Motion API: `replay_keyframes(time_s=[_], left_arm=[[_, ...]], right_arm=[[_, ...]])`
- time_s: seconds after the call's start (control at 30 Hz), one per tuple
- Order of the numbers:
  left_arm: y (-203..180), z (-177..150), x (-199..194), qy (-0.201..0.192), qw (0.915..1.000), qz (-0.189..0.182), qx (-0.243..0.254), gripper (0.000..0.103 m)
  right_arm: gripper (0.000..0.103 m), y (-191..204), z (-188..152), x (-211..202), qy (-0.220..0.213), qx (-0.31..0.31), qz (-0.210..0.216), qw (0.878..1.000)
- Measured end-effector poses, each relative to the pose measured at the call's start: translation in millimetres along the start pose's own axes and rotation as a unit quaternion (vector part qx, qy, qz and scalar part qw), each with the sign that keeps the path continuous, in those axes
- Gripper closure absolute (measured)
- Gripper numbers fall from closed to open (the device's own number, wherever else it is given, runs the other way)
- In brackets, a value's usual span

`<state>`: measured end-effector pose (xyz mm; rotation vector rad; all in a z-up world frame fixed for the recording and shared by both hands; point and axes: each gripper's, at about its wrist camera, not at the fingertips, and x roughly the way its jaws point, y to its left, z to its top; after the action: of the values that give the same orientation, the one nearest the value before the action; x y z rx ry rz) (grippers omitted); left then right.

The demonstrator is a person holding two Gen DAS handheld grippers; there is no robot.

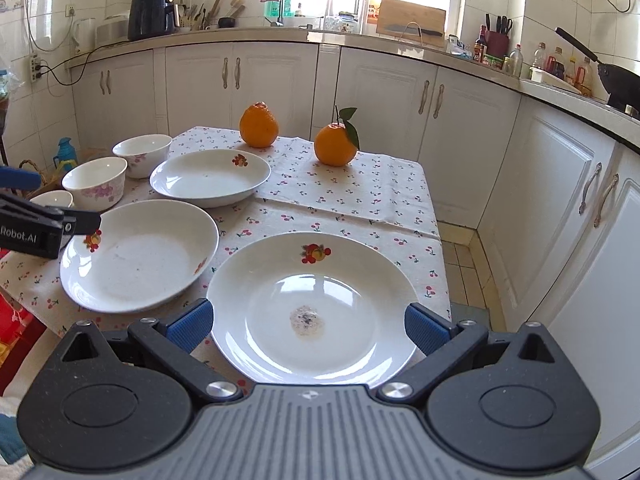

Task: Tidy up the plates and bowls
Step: 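Reach the left gripper to the stained white plate and grasp its rim, then lift the stained plate with the left gripper, set it down, open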

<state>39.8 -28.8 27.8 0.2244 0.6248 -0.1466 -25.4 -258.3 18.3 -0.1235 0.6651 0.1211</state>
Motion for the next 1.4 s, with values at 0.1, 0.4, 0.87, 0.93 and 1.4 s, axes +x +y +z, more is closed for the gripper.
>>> replay_keyframes(time_s=[0.1,0.4,0.87,0.93,1.4], left_arm=[[-6.7,6.4,9.2,0.004,0.9999,-0.01,0.009,0.001],[-35.9,34.2,42.9,0.015,0.9943,-0.096,0.042,0.001],[-98.0,58.9,108.3,0.084,0.9675,-0.209,0.115,0.001],[-102.7,61.9,115.7,0.095,0.9601,-0.234,0.121,0.001],[-130.0,76.6,155.5,0.184,0.9165,-0.303,0.185,0.009]], right_arm=[[0.0,-8.2,-10.2,7.5,0.017,0.004,0.012,1.0],[0.0,-23.1,-36.7,34.1,0.066,-0.005,0.048,0.997],[0.0,-43.8,-44.3,62.4,0.062,-0.014,0.089,0.994],[0.0,-45.0,-46.4,62.1,0.054,-0.017,0.093,0.994],[0.0,-52.2,-48.8,62.5,0.033,-0.036,0.118,0.992]])
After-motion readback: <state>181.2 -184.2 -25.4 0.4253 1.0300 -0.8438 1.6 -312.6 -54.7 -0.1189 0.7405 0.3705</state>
